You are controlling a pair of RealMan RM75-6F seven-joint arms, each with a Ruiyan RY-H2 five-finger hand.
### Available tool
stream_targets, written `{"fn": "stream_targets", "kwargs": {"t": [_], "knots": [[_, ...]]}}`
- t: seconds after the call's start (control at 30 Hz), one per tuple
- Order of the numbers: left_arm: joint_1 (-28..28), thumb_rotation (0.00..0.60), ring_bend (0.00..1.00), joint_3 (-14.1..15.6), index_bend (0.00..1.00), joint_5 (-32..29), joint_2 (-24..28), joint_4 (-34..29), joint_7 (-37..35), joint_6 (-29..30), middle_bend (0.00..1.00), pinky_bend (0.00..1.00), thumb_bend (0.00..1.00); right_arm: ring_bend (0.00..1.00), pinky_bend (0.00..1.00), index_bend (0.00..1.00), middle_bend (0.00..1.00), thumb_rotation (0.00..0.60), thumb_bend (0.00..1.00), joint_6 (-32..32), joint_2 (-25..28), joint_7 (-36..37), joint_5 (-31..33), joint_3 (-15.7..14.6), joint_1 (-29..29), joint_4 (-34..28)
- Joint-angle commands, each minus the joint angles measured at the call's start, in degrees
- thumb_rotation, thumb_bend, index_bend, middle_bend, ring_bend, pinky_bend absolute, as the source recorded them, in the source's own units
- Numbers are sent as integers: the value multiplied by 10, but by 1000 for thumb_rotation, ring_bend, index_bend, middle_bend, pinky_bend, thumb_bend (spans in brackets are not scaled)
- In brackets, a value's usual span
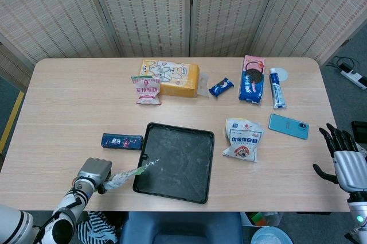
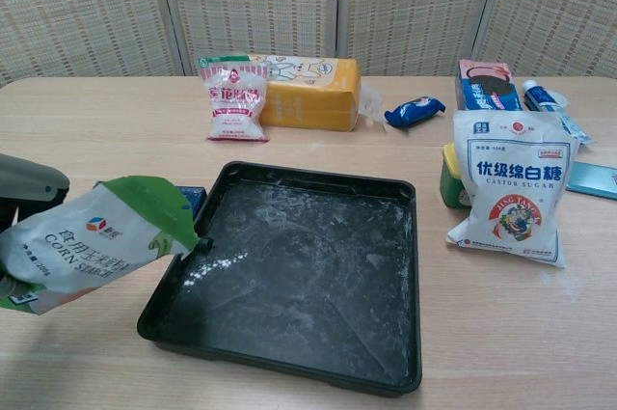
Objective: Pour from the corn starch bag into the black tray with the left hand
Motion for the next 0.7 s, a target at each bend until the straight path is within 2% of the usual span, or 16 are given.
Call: {"fn": "stream_targets", "kwargs": {"t": [0.03, 0.4, 0.7], "knots": [[-14, 600, 1000, -9, 842, -23, -20, 0, 24, 27, 846, 1000, 368, 0, 0, 0, 0, 600, 279, 1, 1, 1, -1, -1, -1, 0], [-26, 600, 1000, -32, 842, -60, -54, -6, 74, 86, 847, 1000, 368, 0, 0, 0, 0, 600, 279, 2, 2, 2, -3, -1, -1, -2], [-43, 600, 1000, -63, 842, -106, -95, -3, 126, 134, 854, 1000, 368, 0, 0, 0, 0, 600, 280, 7, 4, 6, -9, -3, -3, -4]]}}
